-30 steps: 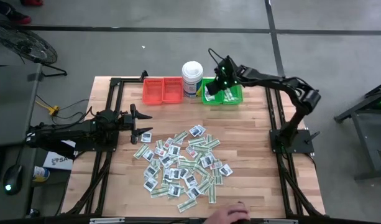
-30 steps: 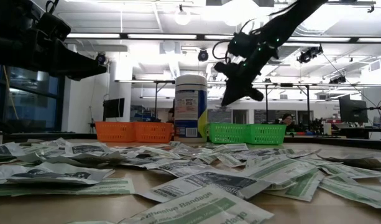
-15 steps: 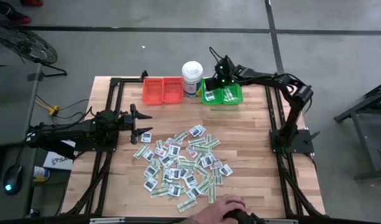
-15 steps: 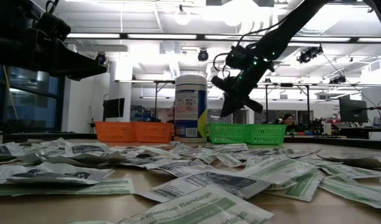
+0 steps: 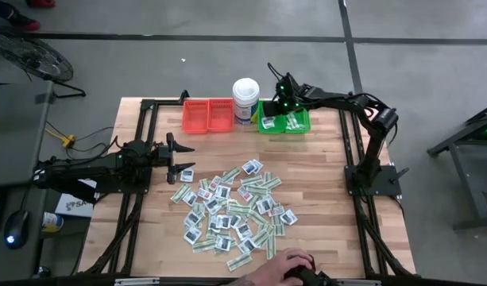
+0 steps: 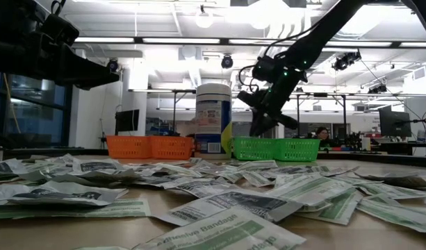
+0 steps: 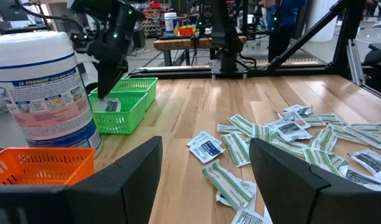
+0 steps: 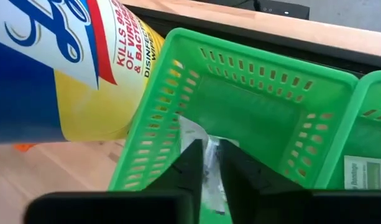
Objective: Pick & Place First Aid Supplies
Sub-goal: Put the black towelette pack into the left green bin, then put the green bandage pack into the right green bin
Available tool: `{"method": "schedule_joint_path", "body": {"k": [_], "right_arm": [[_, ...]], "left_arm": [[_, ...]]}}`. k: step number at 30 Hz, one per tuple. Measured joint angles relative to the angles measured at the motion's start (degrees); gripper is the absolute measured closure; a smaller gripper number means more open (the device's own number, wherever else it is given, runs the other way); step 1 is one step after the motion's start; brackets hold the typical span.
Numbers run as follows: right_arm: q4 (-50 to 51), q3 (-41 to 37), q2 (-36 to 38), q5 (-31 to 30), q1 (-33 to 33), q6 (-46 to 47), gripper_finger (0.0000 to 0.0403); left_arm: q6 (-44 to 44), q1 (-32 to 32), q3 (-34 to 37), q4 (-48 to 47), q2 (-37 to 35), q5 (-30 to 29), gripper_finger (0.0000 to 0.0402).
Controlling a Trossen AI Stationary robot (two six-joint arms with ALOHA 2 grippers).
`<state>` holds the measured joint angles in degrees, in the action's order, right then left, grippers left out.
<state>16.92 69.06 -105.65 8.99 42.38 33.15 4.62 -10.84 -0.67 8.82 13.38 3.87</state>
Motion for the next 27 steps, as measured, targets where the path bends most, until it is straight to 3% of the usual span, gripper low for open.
{"method": "schedule_joint_path", "body": {"k": [7, 15, 27], "right_arm": [[-0.03, 0.0, 0.0, 1.25, -0.37, -0.21, 0.0281], [2.1, -0.04, 4.31, 0.64, -1.6, -6.17, 0.0265], [15.4, -0.59, 11.65, 8.11, -10.26, -36.38, 0.0265]], "left_arm": [[0.0, 0.0, 0.0, 0.0, -0.01, 0.0, 0.0163], [0.0, -0.01, 0.0, 0.0, 0.0, -0.02, 0.0163], [0.0, 0.0, 0.0, 0.0, -0.01, 0.01, 0.0163]]}}
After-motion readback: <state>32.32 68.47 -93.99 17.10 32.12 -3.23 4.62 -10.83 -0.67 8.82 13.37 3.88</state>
